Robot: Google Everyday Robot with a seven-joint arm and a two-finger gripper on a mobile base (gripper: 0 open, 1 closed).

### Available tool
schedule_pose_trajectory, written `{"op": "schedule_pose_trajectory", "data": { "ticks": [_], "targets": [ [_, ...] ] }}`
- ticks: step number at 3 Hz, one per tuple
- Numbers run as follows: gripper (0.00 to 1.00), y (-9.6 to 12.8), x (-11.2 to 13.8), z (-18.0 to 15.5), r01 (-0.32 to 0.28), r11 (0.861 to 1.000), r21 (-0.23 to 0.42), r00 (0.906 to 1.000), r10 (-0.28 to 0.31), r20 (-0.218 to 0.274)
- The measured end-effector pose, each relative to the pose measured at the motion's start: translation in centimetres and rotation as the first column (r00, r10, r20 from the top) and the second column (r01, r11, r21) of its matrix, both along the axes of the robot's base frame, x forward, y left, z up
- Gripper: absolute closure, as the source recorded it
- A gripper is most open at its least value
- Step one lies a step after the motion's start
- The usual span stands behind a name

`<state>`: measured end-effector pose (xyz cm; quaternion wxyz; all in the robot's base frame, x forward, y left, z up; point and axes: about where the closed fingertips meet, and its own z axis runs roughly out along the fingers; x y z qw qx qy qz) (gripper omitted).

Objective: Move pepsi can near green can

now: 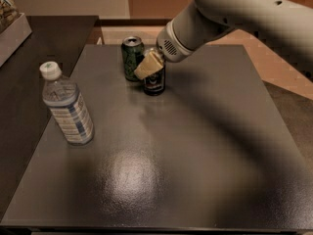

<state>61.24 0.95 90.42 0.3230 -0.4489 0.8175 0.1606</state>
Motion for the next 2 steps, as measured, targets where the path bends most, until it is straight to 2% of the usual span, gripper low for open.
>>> {"op": "schedule_pose_trajectory", "data": {
  "ticks": [2],
  "targets": [
    [0.0, 0.1, -0.04, 0.0, -0.002, 1.0, 0.0, 1.0, 0.002, 0.0]
  ]
}}
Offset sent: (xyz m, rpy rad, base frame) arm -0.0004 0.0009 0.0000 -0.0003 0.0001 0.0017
